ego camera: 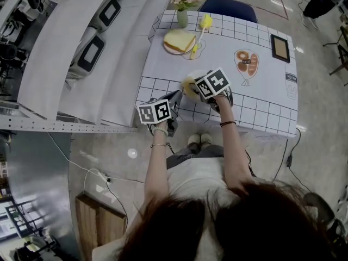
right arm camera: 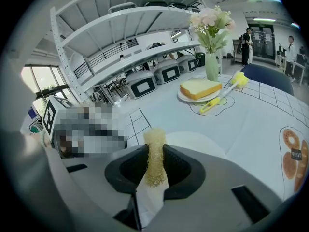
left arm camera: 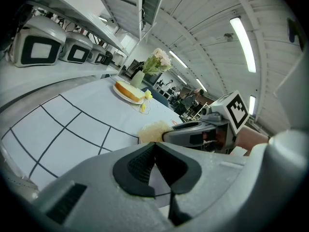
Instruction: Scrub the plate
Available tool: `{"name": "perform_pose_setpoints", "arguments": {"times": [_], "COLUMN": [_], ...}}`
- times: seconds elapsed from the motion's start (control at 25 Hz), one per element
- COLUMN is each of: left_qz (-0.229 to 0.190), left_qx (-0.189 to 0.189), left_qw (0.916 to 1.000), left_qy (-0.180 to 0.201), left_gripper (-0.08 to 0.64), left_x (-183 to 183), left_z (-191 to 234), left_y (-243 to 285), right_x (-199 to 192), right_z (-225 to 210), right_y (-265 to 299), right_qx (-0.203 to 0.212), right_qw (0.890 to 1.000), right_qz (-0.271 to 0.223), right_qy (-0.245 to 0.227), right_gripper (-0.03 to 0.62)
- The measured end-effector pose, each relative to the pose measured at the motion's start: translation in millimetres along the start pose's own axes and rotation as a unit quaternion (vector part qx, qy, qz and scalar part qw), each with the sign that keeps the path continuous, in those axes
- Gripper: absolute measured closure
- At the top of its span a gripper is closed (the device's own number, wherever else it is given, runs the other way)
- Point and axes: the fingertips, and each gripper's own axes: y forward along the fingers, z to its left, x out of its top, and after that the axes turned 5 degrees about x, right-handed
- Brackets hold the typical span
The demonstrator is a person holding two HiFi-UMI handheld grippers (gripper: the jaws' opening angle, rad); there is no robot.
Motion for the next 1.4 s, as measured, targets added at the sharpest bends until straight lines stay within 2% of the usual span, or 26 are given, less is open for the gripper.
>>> {"name": "perform_pose_setpoints", "arguments": {"times": [0.52, 1.4], "left_qz": [-0.005, 0.005], "left_qx": [-0.001, -0.014], "left_qw": [1.0, 0.9998], "left_qy": [0.003, 0.013], "left_gripper": [0.549, 0.549], "left_x": [12.6, 15.9], "left_z": [3.0, -0.9], "left_y": [5.0, 17.5], "right_x": [12.6, 14.6], "right_z": [-15.7, -38.3], "right_y": [-0.9, -9.7], "right_qx": [-0.021, -0.053], "right_qw": [1.0, 0.996], "right_qz": [-0.018, -0.054], "right_qy": [0.005, 0.043], "right_gripper": [0.512, 0.512]}}
